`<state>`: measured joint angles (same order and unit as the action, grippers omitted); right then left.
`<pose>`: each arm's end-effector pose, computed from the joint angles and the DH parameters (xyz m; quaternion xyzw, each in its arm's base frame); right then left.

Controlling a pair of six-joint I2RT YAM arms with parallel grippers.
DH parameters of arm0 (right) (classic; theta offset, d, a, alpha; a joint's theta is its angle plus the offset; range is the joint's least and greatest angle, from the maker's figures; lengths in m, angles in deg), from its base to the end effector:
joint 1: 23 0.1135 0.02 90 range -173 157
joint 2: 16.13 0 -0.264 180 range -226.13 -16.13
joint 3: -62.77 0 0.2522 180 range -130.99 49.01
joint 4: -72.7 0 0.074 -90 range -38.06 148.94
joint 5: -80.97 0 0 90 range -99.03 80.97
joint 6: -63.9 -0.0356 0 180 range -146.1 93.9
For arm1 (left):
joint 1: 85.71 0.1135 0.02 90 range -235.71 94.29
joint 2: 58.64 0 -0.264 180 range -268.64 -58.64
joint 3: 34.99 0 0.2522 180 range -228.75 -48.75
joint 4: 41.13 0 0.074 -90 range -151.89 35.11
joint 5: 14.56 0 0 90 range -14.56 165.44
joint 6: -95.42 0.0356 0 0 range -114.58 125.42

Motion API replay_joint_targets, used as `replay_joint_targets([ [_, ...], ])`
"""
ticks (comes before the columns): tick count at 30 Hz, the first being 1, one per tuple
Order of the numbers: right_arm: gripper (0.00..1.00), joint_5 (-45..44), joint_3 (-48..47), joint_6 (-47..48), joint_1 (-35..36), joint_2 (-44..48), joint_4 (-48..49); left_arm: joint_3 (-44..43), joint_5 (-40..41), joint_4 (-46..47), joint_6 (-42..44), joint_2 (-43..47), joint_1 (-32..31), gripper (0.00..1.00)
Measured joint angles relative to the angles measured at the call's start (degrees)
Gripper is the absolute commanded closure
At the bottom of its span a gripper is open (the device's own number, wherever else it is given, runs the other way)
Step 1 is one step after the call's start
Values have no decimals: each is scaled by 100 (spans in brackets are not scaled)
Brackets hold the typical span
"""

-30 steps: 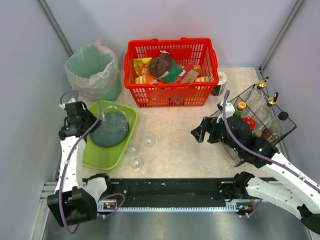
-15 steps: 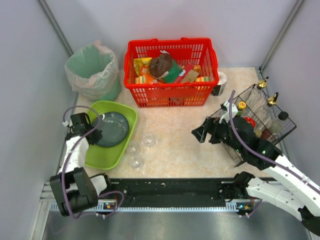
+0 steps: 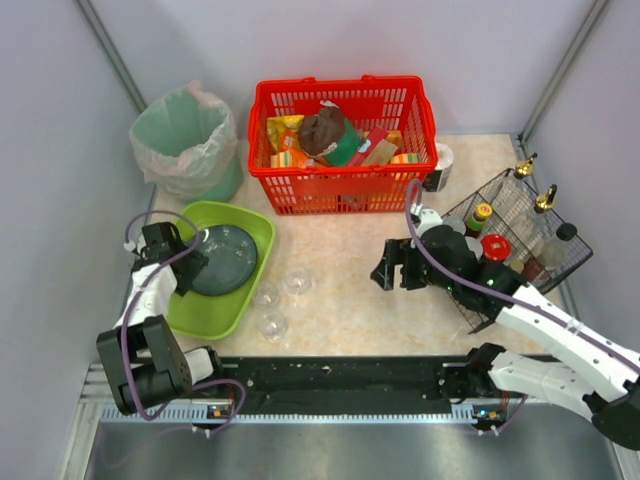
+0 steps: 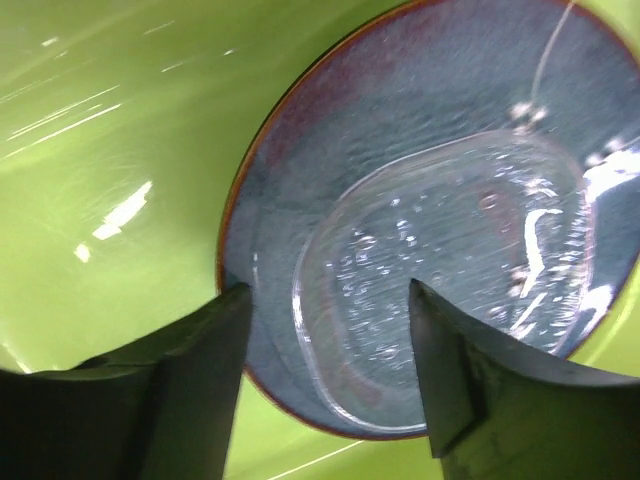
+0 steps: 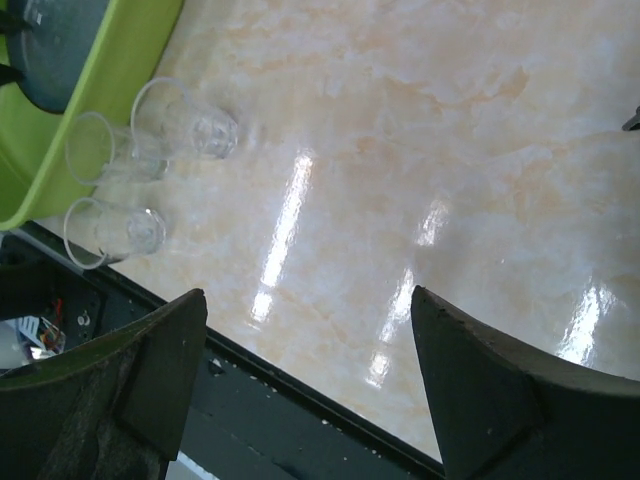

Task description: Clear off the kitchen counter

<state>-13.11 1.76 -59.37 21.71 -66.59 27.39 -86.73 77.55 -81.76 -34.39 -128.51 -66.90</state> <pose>0.1367 0.1318 0.3008 -0.0718 0.8827 0.2670 0.3800 0.2132 0.0740 0.1892 -0.4757 0.8372 -0.0316 0.2679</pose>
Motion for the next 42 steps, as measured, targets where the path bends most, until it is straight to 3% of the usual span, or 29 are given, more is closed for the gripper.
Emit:
replay_joint_targets([
  [3, 17, 164, 0, 103, 0, -271, -17, -92, 37, -11, 52, 94, 2, 12],
  [8, 17, 240, -20, 240, 243, -667, 214, -199, 7, -330, 256, 634, 9, 2],
  [14, 25, 61, -638, 446, 1126, -2109, 494, -629, -669, -505, 721, 1622, 13, 2],
  [17, 28, -87, -1023, 503, 1377, -2754, 651, -776, -1432, -485, 1040, 2098, 15, 2],
  [28, 37, -798, -1759, 393, 1602, -4129, 1528, -916, -3613, -306, 1207, 2356, -17, 1],
  [36, 47, -1119, -2389, 365, 1705, -4944, 1613, -918, -3936, -267, 1252, 1880, -297, 2],
  [42, 66, -1283, -2424, 299, 1716, -5219, 1523, -918, -3934, -273, 1274, 1869, -358, 2],
])
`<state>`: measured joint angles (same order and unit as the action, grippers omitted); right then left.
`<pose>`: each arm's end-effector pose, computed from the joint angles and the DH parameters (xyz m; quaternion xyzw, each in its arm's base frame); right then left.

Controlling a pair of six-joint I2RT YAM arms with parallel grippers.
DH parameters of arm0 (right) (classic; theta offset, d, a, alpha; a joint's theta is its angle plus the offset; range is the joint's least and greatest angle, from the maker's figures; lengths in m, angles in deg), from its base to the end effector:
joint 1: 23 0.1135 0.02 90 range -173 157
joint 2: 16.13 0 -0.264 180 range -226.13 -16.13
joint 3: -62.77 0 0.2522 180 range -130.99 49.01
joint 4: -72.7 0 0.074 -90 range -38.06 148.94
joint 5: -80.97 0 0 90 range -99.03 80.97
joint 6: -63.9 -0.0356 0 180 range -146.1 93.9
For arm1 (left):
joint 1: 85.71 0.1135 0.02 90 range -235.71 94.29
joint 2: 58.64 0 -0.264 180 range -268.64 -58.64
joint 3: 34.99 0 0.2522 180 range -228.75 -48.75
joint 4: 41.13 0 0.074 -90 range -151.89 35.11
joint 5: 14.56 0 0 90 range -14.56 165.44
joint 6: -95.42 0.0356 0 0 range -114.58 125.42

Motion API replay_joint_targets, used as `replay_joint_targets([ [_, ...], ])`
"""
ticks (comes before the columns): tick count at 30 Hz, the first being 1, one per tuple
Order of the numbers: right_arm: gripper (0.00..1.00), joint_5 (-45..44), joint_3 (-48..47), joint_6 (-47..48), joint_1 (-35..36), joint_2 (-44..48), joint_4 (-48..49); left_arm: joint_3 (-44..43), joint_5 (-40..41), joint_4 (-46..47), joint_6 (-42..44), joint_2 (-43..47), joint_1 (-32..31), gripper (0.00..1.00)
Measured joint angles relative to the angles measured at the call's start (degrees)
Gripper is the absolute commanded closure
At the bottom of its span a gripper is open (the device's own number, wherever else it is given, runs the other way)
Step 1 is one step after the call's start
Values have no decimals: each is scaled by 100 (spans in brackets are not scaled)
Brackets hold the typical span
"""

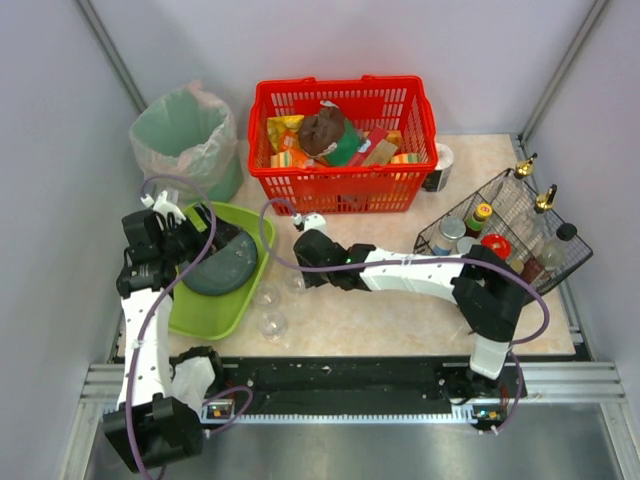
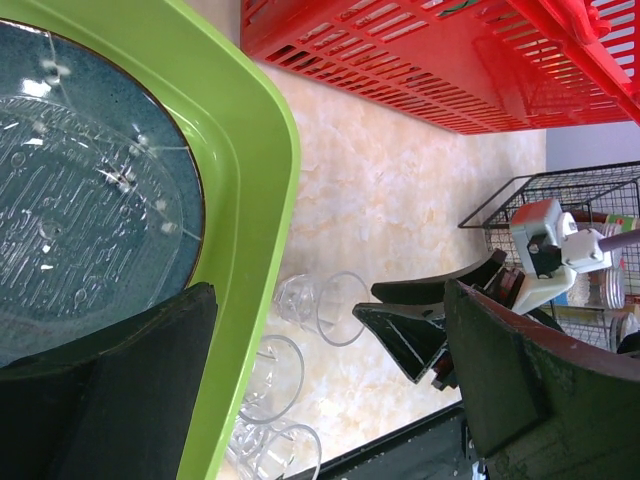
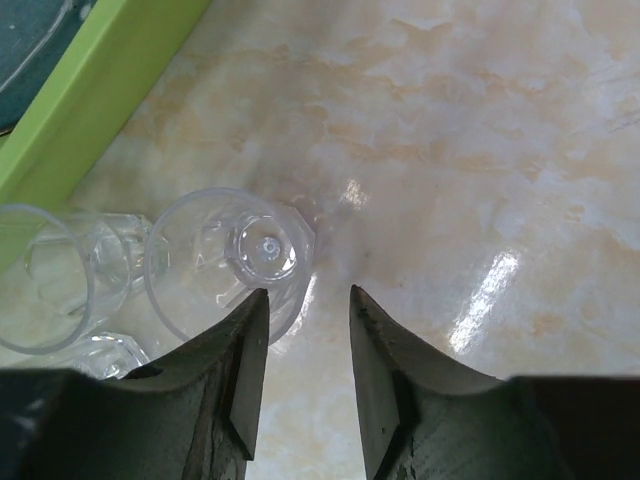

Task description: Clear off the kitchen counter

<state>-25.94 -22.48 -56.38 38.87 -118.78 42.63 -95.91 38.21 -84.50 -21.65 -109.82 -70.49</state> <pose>0.1937 0.3404 0.2160 -0.1996 0.9015 0.1633 0.3476 0.1873 0.0286 0.3052 -0.1607 0.8335 -0.3261 0.4162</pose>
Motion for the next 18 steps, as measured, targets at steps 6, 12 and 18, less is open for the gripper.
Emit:
replay_joint_targets([
  [6, 76, 4, -22, -17, 0, -133, -55, 0, 118, -2, 24, 0, -9, 1],
  [12, 96, 26, -35, -20, 0, -205, -149, -33, 232, -59, 31, -92, -22, 2],
  [18, 100, 22, -13, -140, -7, -138, -214, -33, 188, -66, 20, -109, -55, 2],
])
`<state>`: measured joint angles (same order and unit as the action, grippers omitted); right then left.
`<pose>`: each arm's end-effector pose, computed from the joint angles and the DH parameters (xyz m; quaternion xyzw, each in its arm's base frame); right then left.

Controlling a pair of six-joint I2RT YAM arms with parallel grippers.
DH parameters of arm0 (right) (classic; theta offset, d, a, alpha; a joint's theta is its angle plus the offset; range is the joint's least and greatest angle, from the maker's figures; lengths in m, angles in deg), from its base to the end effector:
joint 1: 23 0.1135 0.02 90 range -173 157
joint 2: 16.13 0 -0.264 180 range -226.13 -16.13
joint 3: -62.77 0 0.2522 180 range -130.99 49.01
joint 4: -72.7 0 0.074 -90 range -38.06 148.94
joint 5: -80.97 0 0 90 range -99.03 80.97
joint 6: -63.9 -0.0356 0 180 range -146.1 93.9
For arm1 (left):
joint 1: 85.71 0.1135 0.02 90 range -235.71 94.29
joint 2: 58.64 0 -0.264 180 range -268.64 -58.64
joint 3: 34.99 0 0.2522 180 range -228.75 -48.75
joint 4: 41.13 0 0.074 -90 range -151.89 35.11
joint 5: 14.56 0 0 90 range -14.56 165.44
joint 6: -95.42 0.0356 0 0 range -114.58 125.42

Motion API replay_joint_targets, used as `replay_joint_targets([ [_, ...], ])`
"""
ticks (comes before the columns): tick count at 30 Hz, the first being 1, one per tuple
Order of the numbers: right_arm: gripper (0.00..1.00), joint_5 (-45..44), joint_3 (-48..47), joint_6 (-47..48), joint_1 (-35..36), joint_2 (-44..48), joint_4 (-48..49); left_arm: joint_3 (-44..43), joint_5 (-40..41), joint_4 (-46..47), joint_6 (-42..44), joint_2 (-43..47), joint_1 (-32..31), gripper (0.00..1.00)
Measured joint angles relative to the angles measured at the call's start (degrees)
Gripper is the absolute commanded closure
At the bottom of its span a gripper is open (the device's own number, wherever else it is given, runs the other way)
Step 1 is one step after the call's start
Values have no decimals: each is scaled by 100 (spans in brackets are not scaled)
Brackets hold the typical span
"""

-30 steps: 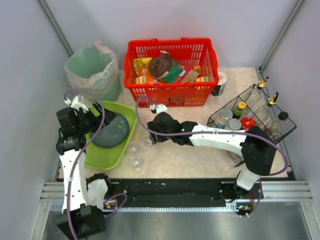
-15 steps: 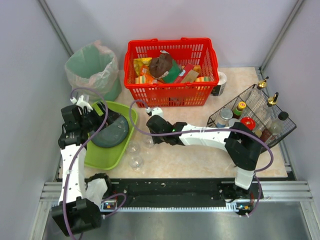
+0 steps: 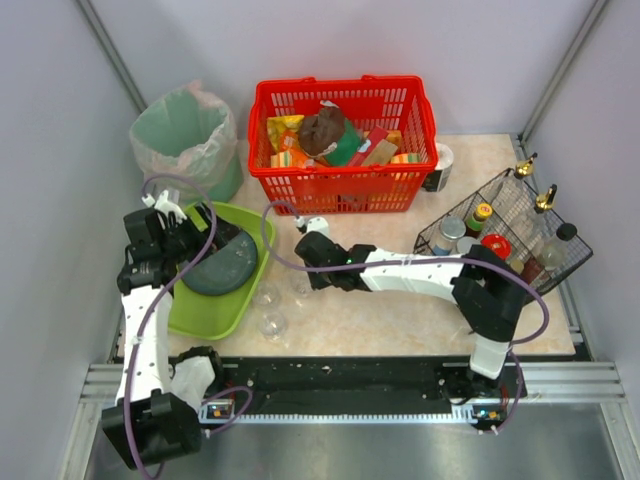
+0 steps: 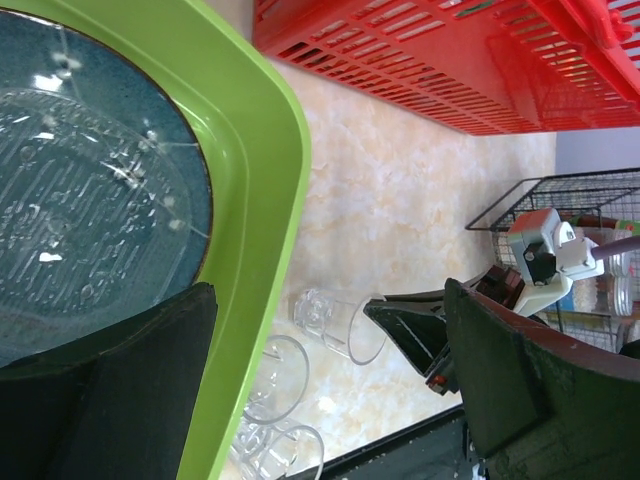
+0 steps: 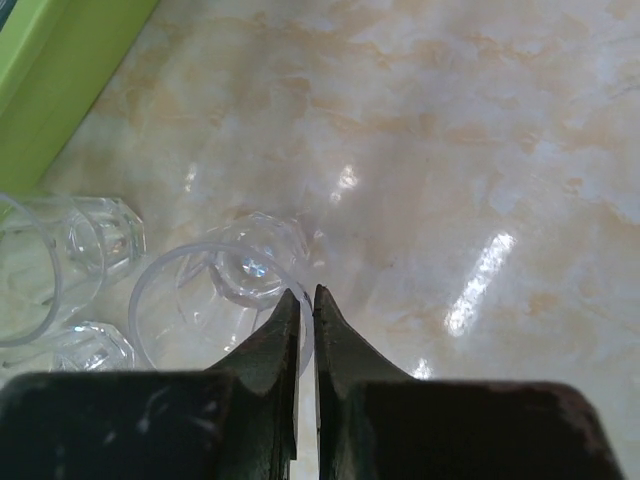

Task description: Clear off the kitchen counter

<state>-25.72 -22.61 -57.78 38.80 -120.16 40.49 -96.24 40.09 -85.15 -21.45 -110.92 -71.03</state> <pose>0.1939 0.3399 0.2051 -0.1953 0.9129 0.1476 0.3267 0.1909 0.0287 0.3025 -0.1689 0.8401 -0.3145 0.4085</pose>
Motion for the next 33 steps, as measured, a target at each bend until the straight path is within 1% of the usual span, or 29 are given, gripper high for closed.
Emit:
replay_joint_targets([
  [3, 100, -24, 201, -39, -13, 295, -22, 17, -168, 96, -81, -2, -44, 1],
  [7, 100, -13, 643, -116, -87, 1158, -31, 164, -518, 407, -334, -61, -166, 1],
  [10, 100, 13, 970, -177, -203, 1998, 39, 337, -800, 765, -702, -199, -428, 2],
  [13, 100, 24, 1158, -177, -343, 2868, 131, 422, -1032, 1200, -1189, -334, -890, 2],
  [16, 100, 28, 1165, -173, -387, 3504, 229, 437, -1196, 1816, -1825, -417, -1467, 3],
  [19, 100, 57, 1200, -153, -385, 4118, 396, 520, -1377, 2682, -2680, -442, -1915, 7],
  [23, 100, 160, 1394, -146, -385, 4848, 675, 1047, -1517, 4428, -4522, -437, -2214, 9],
  [25, 100, 264, 1497, -146, -387, 5141, 841, 1318, -1515, 5034, -5353, -437, -2308, 9],
  [27, 100, 354, 1537, -149, -387, 5285, 994, 1394, -1469, 5281, -5925, -428, -2426, 9],
  [29, 100, 461, 1563, -149, -387, 5366, 1156, 1375, -1375, 5383, -6299, -363, -2597, 8],
  [33, 100, 634, 1576, -157, -387, 5386, 1368, 1145, -1200, 5359, -6638, -170, -2977, 7],
])
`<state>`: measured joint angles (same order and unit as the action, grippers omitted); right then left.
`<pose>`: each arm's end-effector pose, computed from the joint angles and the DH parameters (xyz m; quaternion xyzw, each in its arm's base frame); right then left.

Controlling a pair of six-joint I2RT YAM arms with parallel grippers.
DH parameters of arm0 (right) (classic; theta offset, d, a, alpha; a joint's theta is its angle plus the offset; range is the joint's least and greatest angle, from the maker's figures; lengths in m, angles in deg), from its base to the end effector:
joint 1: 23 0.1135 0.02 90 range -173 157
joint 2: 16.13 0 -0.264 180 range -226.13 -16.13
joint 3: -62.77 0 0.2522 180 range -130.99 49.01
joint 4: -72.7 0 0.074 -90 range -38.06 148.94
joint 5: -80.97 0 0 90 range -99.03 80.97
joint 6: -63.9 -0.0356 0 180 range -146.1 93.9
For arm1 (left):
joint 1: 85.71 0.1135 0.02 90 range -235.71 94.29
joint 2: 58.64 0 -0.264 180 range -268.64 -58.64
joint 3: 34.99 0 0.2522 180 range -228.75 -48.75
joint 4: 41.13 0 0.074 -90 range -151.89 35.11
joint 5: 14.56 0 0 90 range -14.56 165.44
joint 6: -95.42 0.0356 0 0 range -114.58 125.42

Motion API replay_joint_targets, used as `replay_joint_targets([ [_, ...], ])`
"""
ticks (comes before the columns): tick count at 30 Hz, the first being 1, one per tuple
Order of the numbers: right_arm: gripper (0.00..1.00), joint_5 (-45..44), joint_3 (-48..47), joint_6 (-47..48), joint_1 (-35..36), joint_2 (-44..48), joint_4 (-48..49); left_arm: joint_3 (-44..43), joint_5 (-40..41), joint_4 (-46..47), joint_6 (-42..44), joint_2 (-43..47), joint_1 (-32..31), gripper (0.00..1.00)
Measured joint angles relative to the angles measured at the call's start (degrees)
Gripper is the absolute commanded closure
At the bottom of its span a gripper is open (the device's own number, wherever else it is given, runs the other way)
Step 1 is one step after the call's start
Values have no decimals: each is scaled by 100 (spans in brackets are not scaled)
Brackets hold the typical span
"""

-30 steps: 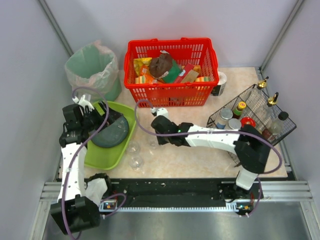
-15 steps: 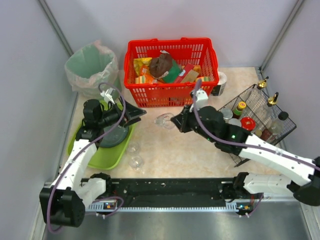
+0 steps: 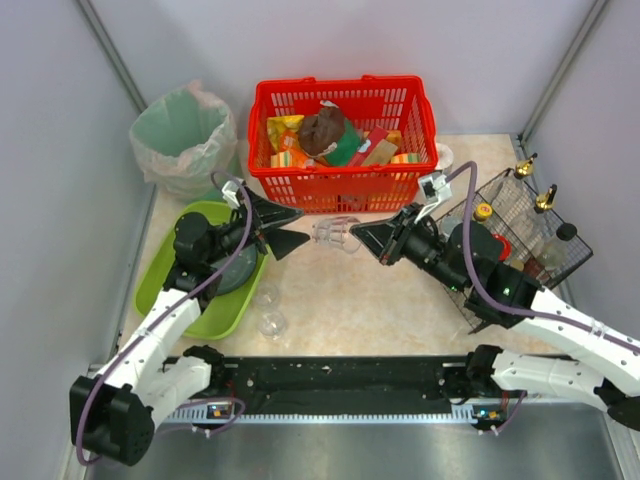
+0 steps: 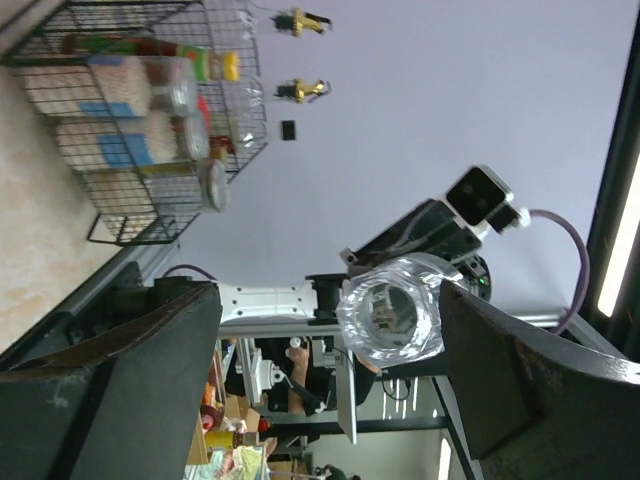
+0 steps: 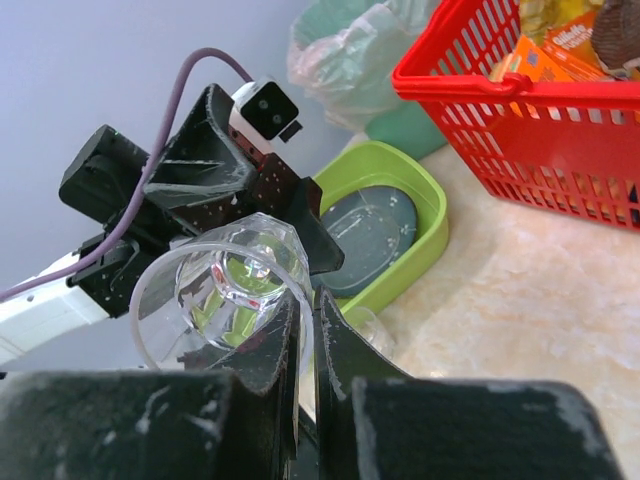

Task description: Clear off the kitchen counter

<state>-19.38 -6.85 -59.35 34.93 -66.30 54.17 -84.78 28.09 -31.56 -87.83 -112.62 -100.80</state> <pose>0.1104 0.1642 0.4020 -0.0865 0.6961 0.4628 0.5419 0.1998 -0.0810 0.3178 -0.1581 0.6658 -0.7073 0.1773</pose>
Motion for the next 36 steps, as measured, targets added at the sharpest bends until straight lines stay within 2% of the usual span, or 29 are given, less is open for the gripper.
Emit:
replay_joint_targets([
  [12, 100, 413, 55, -42, 0, -328, 549, -223, 326, 671, -442, -94, -756, 9],
  [15, 100, 428, 144, -46, 0, -391, 570, -157, 337, 785, -549, -92, -824, 14],
  [17, 100, 415, 234, -83, 0, -391, 605, -116, 356, 846, -634, -85, -848, 24],
  [20, 100, 393, 273, -103, 0, -391, 697, -103, 396, 772, -632, -37, -855, 30],
  [23, 100, 387, 352, -151, 0, -396, 879, -79, 479, 619, -614, 105, -857, 29],
  [28, 100, 286, 608, -271, 0, -450, 1303, -55, 514, 514, -627, 188, -863, 14],
  [30, 100, 216, 754, -341, 0, -474, 1488, -48, 527, 466, -623, 197, -866, 12],
  [34, 100, 107, 970, -490, 0, -498, 1823, -48, 566, 356, -605, 210, -870, 16],
  [36, 100, 52, 1012, -546, 0, -514, 1941, -48, 570, 350, -605, 212, -872, 24],
])
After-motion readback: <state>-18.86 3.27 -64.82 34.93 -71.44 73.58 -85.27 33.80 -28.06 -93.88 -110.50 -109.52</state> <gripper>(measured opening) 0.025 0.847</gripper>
